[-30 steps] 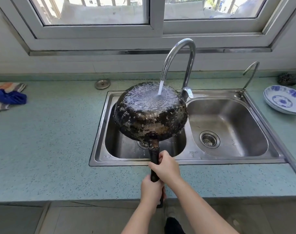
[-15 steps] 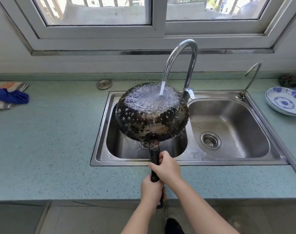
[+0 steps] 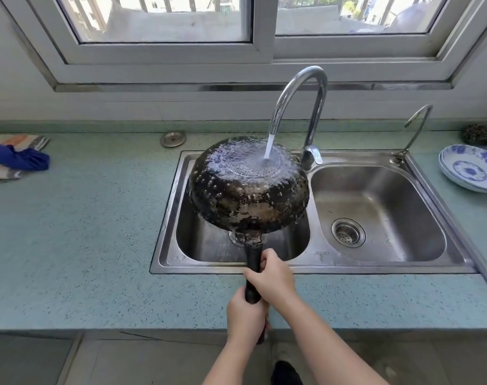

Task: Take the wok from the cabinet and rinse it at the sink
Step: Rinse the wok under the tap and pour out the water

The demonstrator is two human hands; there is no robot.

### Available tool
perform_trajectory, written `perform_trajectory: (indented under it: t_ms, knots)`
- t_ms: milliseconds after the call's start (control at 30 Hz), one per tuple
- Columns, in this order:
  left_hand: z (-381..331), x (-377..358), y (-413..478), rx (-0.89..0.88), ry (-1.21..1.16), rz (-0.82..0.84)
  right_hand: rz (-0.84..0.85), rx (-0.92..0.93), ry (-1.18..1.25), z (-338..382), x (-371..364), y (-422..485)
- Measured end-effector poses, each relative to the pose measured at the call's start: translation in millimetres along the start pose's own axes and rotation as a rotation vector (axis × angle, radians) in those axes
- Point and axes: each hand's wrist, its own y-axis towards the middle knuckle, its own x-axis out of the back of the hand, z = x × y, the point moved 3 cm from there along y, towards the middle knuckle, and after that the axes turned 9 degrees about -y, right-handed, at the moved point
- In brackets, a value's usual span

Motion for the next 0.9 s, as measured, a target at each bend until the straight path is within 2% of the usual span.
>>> perform_trajectory:
  t_ms: [267,667,733,833,900]
  knots:
    - [-9,25,2,-0.083,0.113,-0.043,0.014,0.015,0.109,20,-10,-4]
    - [-28,50,6,-0.022,0.251,-0.105,0.185,0.037,0.256,48,-22,-6]
    - [-28,53,7,0.006,0.2,-0.08,0.217,0.036,0.3,49,-24,-4]
    - [-27,56,8,0.126,-0.076,-0.008,0.257,0.009,0.405,48,-27,-4]
    - [-26,55,7,0.161,-0.147,0.018,0.277,-0.022,0.48,46,-29,-5]
